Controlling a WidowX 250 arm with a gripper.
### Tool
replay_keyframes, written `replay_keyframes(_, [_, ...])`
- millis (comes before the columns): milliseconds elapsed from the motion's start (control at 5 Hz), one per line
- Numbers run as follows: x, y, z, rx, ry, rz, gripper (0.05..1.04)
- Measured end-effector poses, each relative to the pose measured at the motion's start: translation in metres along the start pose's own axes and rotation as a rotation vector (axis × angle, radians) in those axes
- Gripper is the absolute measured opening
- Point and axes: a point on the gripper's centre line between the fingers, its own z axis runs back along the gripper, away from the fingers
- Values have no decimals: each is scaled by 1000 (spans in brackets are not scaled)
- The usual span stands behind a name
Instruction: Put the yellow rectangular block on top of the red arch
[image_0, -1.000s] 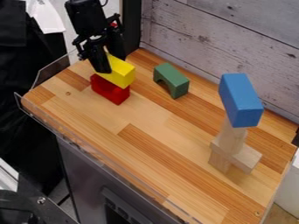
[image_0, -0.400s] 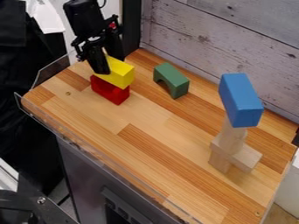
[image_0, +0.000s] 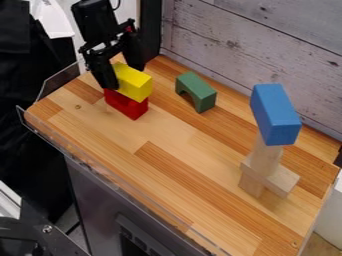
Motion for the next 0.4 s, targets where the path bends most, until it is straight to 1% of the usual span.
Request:
replay_keyframes(200, [-8,0,17,-17,-39,-61,1000])
replay_keyframes(400, [-16,-5,40,12,-118,-193,1000])
